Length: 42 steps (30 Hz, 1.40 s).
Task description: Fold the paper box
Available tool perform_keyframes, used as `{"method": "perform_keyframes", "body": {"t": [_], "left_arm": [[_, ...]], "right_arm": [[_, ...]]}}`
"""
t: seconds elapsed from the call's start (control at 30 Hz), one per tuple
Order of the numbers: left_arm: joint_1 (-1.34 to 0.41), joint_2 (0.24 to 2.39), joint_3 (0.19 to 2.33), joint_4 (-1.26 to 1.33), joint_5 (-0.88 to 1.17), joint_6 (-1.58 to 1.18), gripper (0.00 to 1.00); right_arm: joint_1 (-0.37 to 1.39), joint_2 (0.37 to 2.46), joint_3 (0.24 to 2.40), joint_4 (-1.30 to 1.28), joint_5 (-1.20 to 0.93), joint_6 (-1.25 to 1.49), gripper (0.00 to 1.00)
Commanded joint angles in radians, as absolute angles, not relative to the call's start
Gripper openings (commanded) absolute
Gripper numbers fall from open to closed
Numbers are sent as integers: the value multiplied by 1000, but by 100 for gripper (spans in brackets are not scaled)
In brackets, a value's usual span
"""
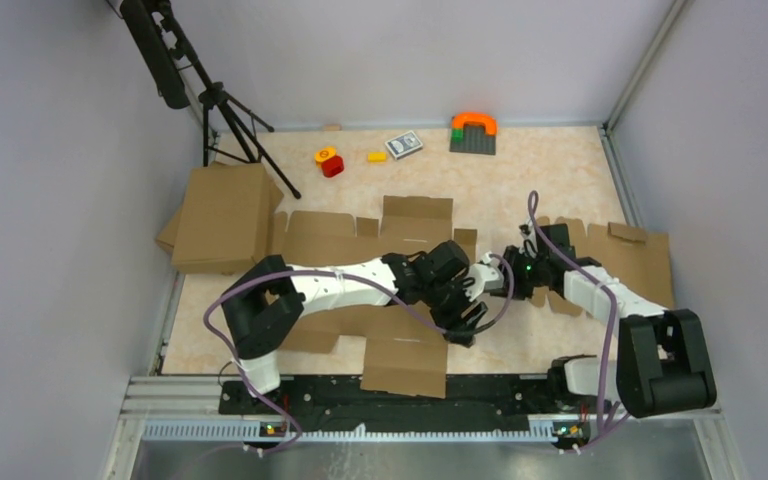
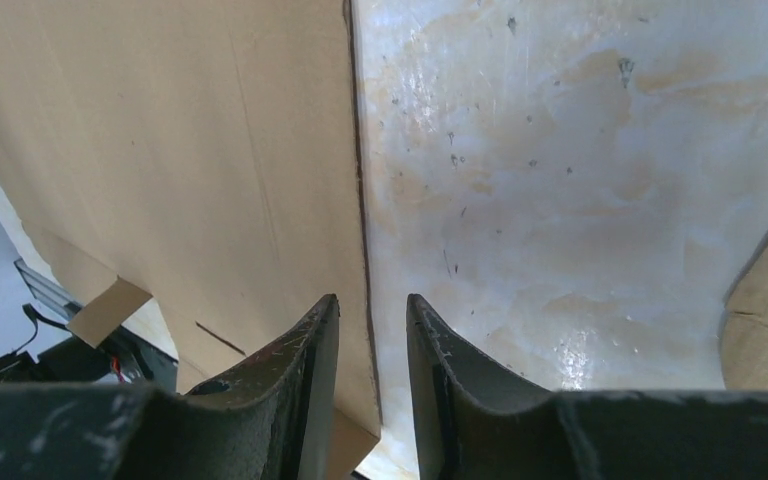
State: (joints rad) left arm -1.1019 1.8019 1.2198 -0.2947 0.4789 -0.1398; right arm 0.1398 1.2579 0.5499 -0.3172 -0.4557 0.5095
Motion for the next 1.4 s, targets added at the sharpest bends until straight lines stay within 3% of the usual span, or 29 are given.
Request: {"method": "perform_keyframes", "body": {"t": [0.0, 0.37, 0.63, 0.7, 0.73, 0.8, 0.87, 0.93, 1.37], "left_arm": [[-1117, 1745, 1202, -289, 460, -59, 65], [-1220, 1854, 1317, -403, 262, 18, 49], [-1232, 1832, 1260, -312, 198, -23, 20], [-1232, 1814, 1241, -288, 169, -34, 4], [-1232, 1807, 1237, -283, 155, -38, 0], [-1232, 1781, 1220, -268, 136, -45, 0], [-1232, 1746, 1188, -232, 126, -53, 0], [-1231, 1701, 1149, -195, 100, -65, 0], [-1224, 1503, 970, -8, 13, -139, 0]], "right_arm": [[138, 1216, 533, -286, -476, 515, 31], [138, 986, 518, -353, -340, 577, 34], [138, 957, 494, -368, -322, 565, 34], [138, 965, 485, -358, -338, 571, 35], [138, 969, 480, -353, -344, 574, 36], [137, 977, 476, -349, -353, 582, 43], [138, 990, 474, -343, -380, 598, 60], [137, 1006, 472, -329, -415, 610, 64], [148, 1155, 479, -116, -584, 697, 65]]}}
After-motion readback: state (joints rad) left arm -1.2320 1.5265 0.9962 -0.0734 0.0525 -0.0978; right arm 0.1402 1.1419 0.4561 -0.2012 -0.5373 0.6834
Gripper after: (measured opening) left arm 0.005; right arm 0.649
